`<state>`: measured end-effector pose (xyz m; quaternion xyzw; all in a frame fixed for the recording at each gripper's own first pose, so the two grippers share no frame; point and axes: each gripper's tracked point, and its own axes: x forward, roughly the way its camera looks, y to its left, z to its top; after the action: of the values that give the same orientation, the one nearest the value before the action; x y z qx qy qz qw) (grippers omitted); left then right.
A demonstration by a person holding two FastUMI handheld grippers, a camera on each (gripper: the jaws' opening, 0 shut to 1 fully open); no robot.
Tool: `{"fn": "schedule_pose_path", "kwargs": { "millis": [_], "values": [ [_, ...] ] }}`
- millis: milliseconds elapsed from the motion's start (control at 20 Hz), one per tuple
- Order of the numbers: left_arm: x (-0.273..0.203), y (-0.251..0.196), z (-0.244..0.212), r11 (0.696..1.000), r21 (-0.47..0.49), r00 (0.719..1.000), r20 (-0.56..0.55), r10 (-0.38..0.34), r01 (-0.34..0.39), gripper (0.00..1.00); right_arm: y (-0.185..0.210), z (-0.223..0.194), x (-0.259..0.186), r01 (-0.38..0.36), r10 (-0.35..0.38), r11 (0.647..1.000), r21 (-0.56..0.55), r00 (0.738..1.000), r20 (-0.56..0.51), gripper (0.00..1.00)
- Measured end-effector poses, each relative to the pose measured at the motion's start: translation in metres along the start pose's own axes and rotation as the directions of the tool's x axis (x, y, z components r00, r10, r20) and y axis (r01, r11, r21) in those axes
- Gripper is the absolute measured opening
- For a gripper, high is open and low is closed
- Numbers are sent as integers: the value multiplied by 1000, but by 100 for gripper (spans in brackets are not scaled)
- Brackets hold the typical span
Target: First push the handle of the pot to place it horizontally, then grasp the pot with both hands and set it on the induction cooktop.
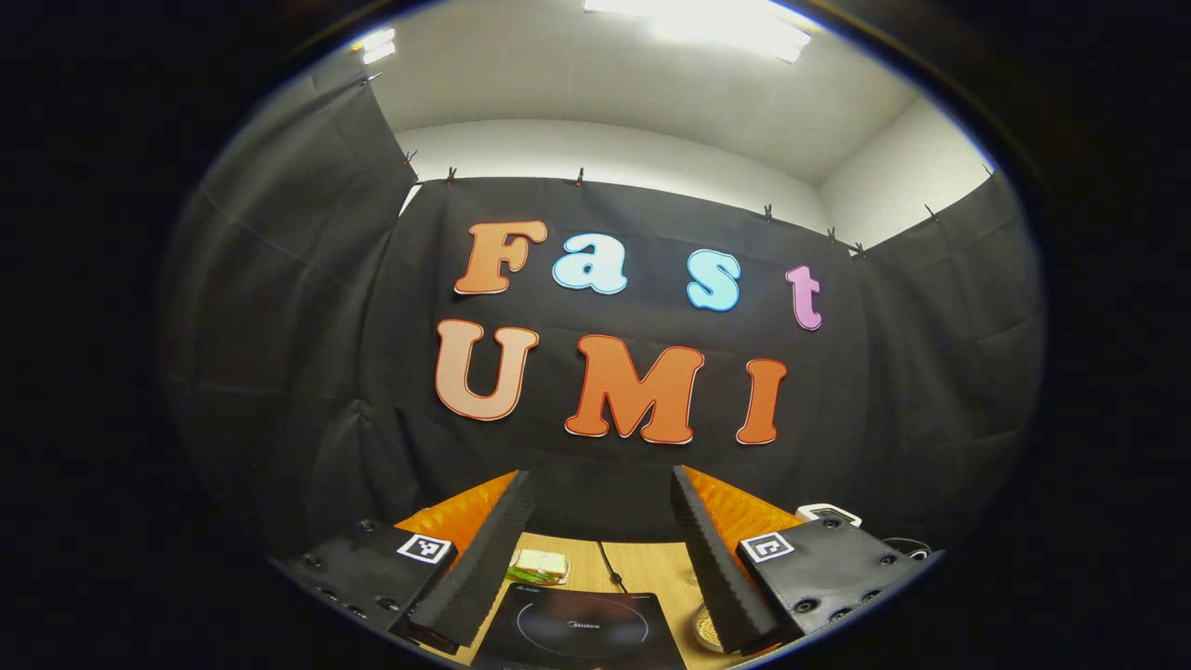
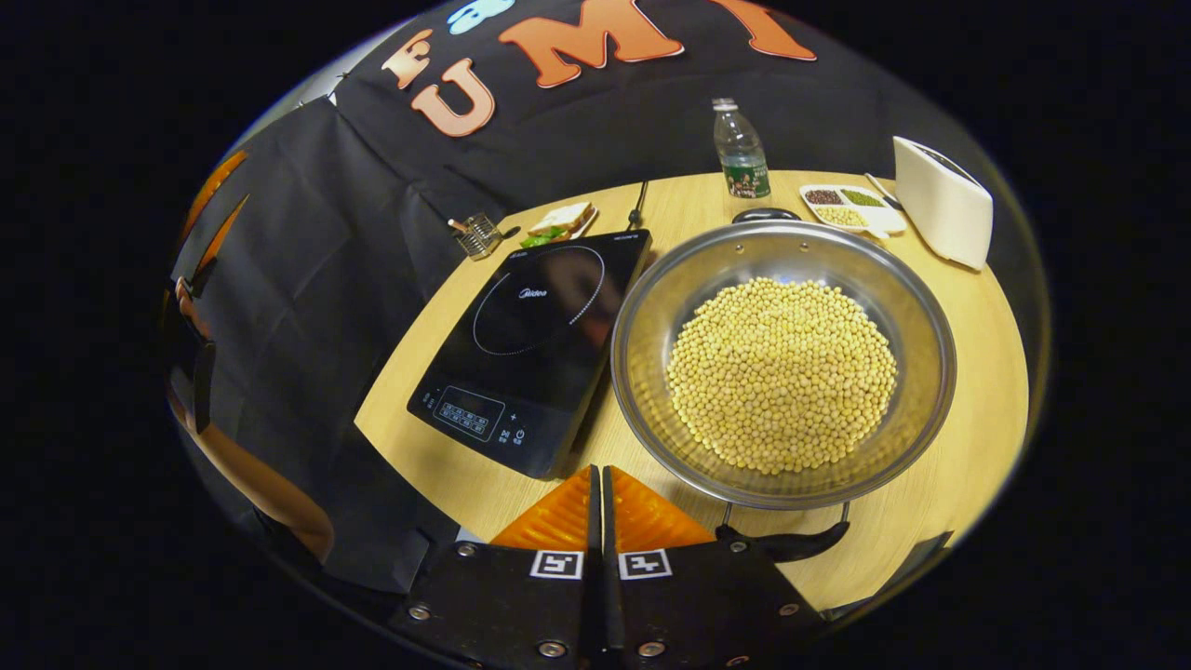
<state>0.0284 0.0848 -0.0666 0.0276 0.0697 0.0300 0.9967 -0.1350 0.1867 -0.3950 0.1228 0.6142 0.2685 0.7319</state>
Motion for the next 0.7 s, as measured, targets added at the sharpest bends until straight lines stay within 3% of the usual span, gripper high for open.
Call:
{"fn": "schedule_pose_path", "kwargs": {
  "millis": [400,700],
  "values": [
    [-1,11,-4,1000,10,1000,-4,5,-5,97,-42,-21,30,88,-78,990,110,993,-93,0],
    [-3,9,-2,1000,-6,1000,13,0,0,97,-52,-27,27,97,-78,983,153,989,-128,0]
  ]
}}
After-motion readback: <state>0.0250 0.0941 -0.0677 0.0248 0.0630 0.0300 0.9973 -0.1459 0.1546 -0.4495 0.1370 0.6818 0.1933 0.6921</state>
